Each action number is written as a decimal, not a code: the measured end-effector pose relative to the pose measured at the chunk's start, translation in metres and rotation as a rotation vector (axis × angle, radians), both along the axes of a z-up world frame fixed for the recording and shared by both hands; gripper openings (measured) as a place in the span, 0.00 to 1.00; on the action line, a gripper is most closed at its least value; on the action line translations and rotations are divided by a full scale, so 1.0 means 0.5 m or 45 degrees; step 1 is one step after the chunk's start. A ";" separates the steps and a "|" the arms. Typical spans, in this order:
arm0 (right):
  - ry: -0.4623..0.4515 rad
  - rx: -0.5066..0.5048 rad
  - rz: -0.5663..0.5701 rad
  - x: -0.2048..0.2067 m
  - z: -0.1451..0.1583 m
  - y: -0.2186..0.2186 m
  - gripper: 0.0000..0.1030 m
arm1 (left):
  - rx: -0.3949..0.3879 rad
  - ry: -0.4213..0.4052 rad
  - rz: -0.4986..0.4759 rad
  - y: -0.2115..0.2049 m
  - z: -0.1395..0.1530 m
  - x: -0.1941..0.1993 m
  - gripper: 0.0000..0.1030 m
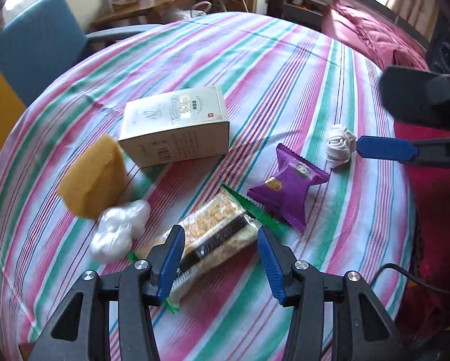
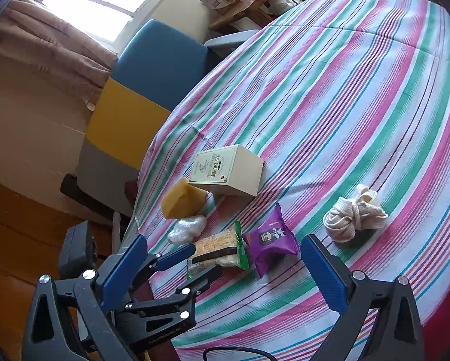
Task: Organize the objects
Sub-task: 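Grasp the green-wrapped cracker packet on the cloth with the left tool, then lift the cracker packet with the left tool while the right grasps the white knotted rope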
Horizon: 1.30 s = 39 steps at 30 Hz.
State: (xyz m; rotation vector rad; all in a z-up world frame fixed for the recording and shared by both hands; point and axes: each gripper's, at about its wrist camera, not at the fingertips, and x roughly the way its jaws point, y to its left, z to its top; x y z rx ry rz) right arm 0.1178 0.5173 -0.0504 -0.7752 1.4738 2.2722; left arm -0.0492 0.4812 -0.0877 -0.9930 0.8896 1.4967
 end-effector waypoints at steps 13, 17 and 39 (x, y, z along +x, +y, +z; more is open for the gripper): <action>-0.013 -0.022 -0.015 0.000 -0.005 0.006 1.00 | -0.078 -0.133 0.061 -0.014 -0.053 -0.017 0.55; -0.021 -0.013 -0.024 0.002 -0.004 0.006 1.00 | -0.031 -0.155 0.171 -0.084 -0.051 0.005 0.43; 0.056 -0.054 -0.171 0.064 0.013 0.023 1.00 | 0.139 -0.291 0.658 -0.294 -0.045 0.092 0.40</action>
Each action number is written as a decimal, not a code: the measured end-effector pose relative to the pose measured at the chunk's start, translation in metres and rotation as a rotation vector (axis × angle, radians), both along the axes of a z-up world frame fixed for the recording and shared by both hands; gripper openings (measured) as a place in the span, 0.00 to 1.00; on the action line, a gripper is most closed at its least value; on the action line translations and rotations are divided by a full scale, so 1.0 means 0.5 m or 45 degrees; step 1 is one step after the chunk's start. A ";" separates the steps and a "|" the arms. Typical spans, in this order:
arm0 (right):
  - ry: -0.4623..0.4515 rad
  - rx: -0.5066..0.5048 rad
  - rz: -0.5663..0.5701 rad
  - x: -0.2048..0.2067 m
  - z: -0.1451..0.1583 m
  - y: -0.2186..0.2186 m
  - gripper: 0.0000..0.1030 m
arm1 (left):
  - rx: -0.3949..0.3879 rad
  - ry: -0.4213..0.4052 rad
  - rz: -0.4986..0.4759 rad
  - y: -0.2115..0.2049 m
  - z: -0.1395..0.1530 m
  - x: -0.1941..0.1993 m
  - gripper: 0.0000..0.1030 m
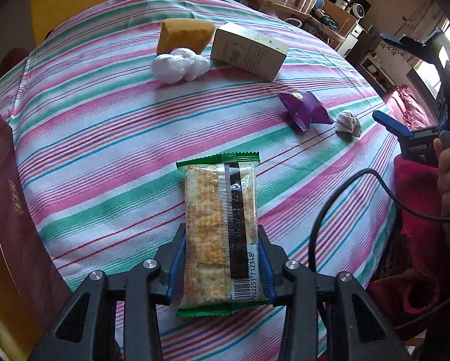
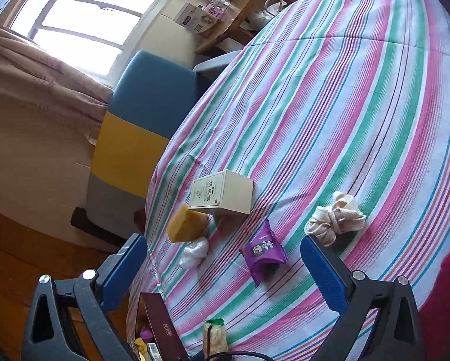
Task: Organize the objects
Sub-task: 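Lift the cracker packet with the left tool while the right grasps the white knotted rope, then carry the cracker packet into the gold tray and release it with the left tool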
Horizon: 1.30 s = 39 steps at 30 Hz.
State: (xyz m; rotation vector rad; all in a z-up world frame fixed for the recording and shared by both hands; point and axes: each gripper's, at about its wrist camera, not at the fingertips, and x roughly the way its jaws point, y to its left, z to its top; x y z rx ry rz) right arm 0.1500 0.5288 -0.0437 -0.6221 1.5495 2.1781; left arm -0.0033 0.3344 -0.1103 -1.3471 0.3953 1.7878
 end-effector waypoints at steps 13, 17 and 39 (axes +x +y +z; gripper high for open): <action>-0.704 0.288 0.314 -0.079 -0.008 0.053 0.92 | 0.084 -0.024 0.021 -0.018 -0.001 -0.004 0.41; -0.806 0.279 0.368 -0.111 -0.044 0.066 0.83 | 0.085 -0.007 0.019 -0.015 -0.003 -0.001 0.41; -0.972 0.256 0.480 -0.145 -0.098 0.072 0.46 | 0.100 0.035 0.030 -0.018 0.000 0.004 0.39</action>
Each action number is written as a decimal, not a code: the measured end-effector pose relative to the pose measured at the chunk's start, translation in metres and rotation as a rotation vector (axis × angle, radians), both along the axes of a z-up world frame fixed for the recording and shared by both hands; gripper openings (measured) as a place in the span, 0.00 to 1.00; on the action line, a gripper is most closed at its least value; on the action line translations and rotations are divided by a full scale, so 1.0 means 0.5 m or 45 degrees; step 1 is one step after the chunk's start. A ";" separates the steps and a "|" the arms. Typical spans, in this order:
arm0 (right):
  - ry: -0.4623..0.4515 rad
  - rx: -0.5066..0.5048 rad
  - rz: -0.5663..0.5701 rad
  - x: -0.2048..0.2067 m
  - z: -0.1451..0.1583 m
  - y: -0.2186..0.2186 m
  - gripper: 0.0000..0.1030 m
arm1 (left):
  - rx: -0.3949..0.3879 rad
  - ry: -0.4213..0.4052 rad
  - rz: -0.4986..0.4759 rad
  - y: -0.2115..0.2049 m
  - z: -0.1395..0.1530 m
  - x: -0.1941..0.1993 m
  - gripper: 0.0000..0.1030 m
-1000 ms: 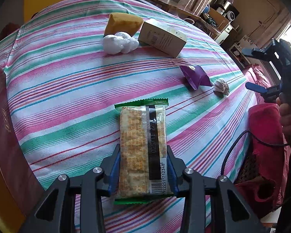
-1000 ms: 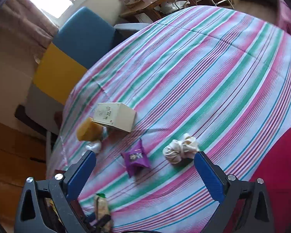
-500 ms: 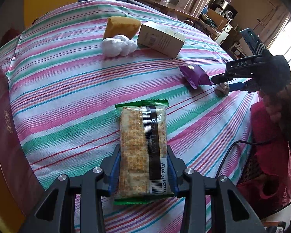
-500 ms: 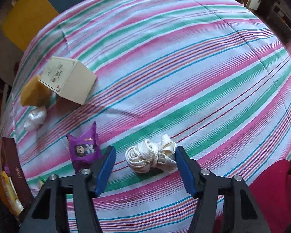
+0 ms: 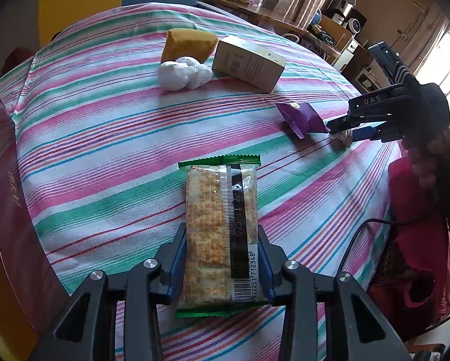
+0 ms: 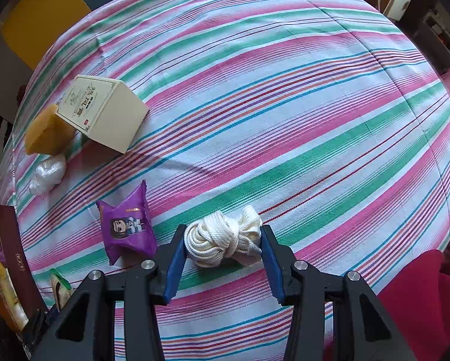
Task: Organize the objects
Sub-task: 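Carry the cracker packet into the gold tray and release it with the left tool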
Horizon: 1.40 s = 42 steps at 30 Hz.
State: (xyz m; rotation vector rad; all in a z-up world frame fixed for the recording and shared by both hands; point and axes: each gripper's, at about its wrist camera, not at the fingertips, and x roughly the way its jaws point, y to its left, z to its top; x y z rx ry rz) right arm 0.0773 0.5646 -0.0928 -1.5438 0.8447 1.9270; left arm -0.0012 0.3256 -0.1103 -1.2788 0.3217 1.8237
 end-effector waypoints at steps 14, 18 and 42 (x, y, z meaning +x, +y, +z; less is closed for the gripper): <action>0.018 -0.007 -0.001 0.000 0.002 0.008 0.46 | 0.169 0.040 0.089 -0.085 0.116 0.005 0.36; 0.022 -0.008 0.002 0.000 0.003 0.010 0.45 | 0.258 0.020 0.245 -0.170 0.170 -0.050 0.36; 0.057 -0.019 0.030 -0.023 0.021 0.038 0.45 | -0.009 -0.071 0.934 -0.429 0.031 -0.406 0.37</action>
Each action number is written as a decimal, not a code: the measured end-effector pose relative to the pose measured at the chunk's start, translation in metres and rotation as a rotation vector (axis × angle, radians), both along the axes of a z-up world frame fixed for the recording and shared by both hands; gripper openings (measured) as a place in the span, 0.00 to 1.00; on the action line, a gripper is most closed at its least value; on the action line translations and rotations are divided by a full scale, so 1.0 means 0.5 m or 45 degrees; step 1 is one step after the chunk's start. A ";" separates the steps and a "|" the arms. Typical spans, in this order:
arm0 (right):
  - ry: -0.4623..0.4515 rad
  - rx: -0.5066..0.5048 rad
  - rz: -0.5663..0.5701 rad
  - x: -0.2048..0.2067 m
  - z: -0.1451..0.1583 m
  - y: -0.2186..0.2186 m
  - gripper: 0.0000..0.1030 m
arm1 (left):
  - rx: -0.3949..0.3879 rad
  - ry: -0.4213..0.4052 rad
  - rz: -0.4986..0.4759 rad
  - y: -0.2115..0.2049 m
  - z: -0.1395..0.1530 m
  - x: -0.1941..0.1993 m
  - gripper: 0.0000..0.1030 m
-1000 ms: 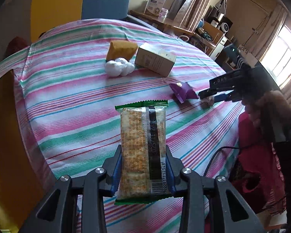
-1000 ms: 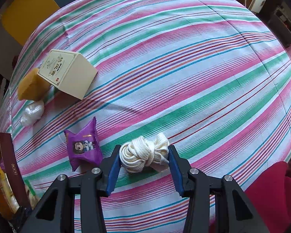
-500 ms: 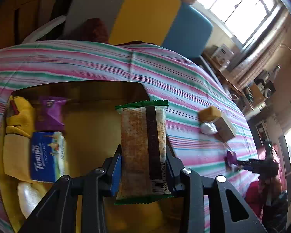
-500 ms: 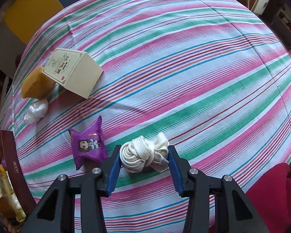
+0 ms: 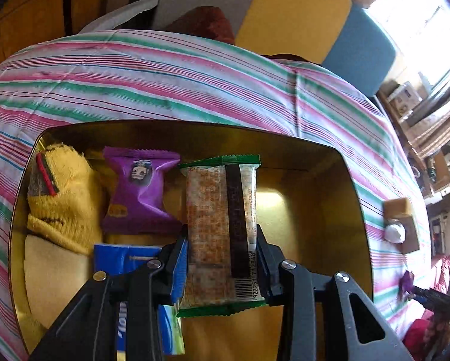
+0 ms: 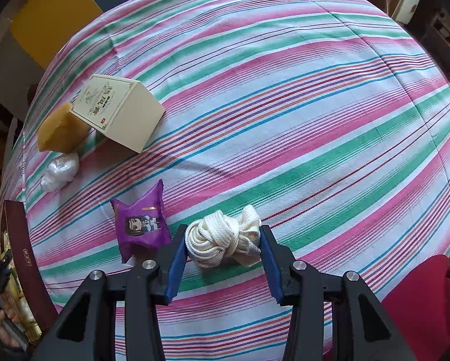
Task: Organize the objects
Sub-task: 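Carry the cracker packet into the gold tray and release it with the left tool, then carry the white knotted rope into the tray and release it with the right tool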
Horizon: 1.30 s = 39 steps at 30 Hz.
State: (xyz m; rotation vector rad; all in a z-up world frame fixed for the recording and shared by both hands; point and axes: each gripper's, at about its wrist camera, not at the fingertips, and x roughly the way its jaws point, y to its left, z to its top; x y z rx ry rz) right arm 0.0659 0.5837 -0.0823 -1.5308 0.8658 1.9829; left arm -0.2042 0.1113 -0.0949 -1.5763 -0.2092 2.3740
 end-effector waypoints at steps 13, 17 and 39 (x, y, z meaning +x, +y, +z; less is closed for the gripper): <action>-0.015 0.002 -0.003 -0.024 0.010 0.006 0.45 | -0.015 0.067 0.019 -0.006 0.032 0.009 0.42; -0.015 0.002 -0.002 -0.017 0.010 -0.002 0.45 | -0.041 0.163 -0.001 -0.026 0.069 0.072 0.42; 0.020 0.029 -0.007 -0.061 0.036 -0.002 0.45 | -0.091 0.378 -0.090 -0.077 0.122 0.299 0.42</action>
